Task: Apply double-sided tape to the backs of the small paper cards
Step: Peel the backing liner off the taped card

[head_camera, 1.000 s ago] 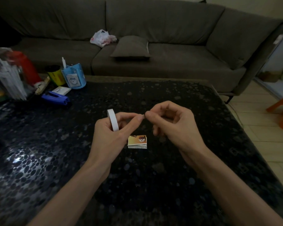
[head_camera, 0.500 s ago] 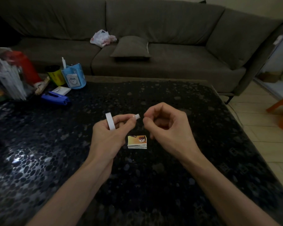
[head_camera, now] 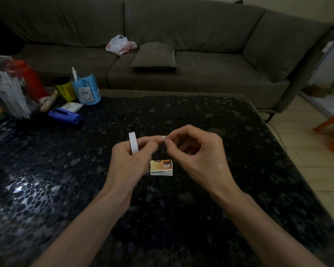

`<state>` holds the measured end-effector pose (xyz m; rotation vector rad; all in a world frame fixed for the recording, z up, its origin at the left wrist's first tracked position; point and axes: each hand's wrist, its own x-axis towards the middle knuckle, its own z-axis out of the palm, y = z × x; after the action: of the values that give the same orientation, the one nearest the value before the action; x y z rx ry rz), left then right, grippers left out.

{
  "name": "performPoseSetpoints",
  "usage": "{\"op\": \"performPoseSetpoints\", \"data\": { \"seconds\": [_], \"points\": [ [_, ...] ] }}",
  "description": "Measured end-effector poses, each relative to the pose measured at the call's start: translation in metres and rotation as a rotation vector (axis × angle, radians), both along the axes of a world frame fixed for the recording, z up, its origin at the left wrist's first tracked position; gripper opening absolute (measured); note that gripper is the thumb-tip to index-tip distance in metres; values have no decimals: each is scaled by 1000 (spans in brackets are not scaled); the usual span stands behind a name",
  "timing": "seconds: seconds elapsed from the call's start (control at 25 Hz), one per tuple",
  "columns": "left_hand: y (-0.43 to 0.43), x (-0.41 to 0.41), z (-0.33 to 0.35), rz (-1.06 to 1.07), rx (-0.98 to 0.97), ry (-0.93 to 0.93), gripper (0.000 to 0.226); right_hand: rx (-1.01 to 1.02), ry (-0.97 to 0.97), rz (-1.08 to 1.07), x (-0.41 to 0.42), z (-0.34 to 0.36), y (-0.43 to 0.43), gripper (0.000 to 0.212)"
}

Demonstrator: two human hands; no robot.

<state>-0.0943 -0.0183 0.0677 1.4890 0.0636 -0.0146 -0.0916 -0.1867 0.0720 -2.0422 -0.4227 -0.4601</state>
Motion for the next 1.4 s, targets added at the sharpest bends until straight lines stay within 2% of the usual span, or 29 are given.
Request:
{"op": "performPoseSetpoints", "data": {
  "seconds": [0.28,0.6,1.04,1.4],
  "points": [
    [3,-4,1,-50,168,-166,35,-54,2,-71,1,1,-4,15],
    [7,-4,1,-71,335,-303,30,-41,63,-29,1,3,-5,15],
    [7,-5,1,-98,318,-337,33,-28,90,-54,2,4,-4,9],
    [9,-2,-1,-98,229,-253,28,273,318,74,4,9,-9,6]
  ]
}}
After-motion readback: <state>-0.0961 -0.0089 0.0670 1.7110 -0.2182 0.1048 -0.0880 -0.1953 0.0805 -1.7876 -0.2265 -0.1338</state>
